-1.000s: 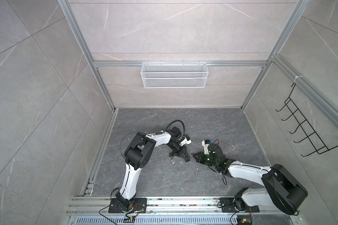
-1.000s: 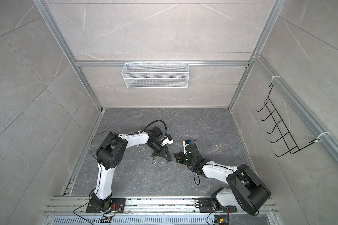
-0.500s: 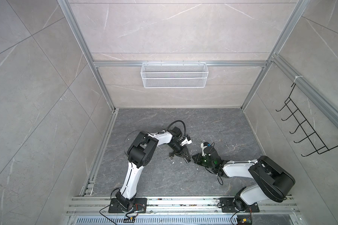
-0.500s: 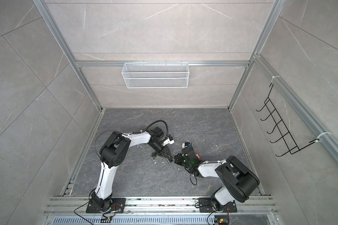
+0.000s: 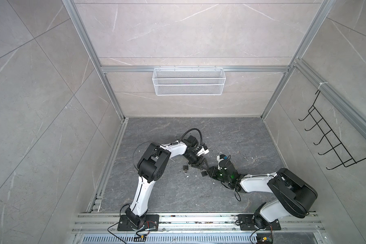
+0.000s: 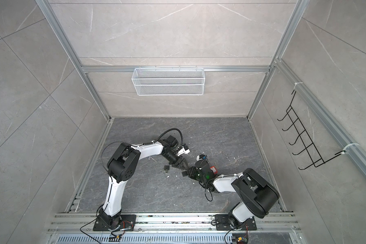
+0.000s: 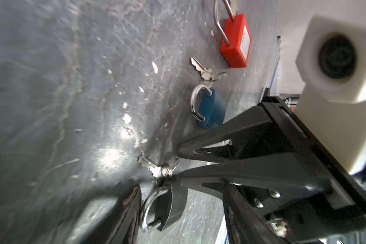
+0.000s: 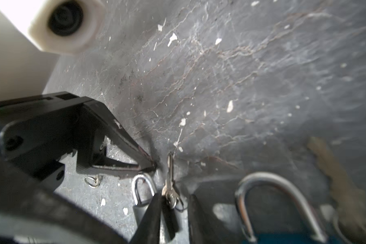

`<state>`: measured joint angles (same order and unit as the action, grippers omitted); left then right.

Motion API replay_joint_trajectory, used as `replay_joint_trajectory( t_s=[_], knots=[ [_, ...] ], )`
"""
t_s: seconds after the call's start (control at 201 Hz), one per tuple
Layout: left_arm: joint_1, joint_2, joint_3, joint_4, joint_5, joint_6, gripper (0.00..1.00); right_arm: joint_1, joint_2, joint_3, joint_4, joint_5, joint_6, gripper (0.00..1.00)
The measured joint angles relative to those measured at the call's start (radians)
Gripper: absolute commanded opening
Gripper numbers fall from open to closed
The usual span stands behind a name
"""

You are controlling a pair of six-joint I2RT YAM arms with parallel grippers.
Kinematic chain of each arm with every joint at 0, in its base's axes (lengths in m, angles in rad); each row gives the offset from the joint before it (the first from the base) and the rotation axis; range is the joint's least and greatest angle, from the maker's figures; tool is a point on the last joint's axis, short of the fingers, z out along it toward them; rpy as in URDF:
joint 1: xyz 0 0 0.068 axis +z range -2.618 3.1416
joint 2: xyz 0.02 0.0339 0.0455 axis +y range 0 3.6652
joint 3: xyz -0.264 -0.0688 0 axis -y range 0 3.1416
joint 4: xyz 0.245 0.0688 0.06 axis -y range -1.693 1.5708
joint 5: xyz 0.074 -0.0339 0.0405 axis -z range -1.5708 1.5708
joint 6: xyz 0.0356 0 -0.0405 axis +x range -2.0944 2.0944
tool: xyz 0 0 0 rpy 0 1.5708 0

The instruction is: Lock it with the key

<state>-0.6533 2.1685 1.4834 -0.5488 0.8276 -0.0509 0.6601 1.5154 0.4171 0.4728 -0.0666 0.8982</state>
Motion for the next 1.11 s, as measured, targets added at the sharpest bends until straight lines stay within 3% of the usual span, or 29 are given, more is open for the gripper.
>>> replay_joint_trajectory(
  t_s=[0.02, 0.105, 0.259, 0.433, 0.617, 0.717, 1.11],
  knots=[
    [0.001, -0.003, -0.002, 0.004, -0.008, -0.003, 0.87, 0.002, -0.009, 0.0, -0.007, 0.002, 0.0, 0.28],
    [0.007, -0.04, -0.018, 0.029, -0.027, -0.032, 0.99, 0.004, -0.058, 0.002, -0.051, 0.019, -0.002, 0.29],
    [0.03, -0.16, -0.089, 0.098, -0.13, -0.094, 0.99, 0.021, -0.161, 0.019, -0.144, 0.056, -0.025, 0.29],
    [0.04, -0.389, -0.209, 0.187, -0.375, -0.188, 1.0, 0.065, -0.21, 0.106, -0.278, 0.116, -0.076, 0.32],
    [0.03, -0.731, -0.518, 0.428, -0.616, -0.286, 0.99, 0.139, -0.2, 0.229, -0.396, 0.191, -0.138, 0.34],
    [0.029, -0.864, -0.652, 0.466, -0.716, -0.358, 1.0, 0.172, -0.156, 0.297, -0.426, 0.216, -0.171, 0.35],
    [0.029, -1.189, -0.986, 0.516, -0.786, -0.477, 0.99, 0.238, 0.151, 0.528, -0.514, 0.228, -0.233, 0.43]
  ],
)
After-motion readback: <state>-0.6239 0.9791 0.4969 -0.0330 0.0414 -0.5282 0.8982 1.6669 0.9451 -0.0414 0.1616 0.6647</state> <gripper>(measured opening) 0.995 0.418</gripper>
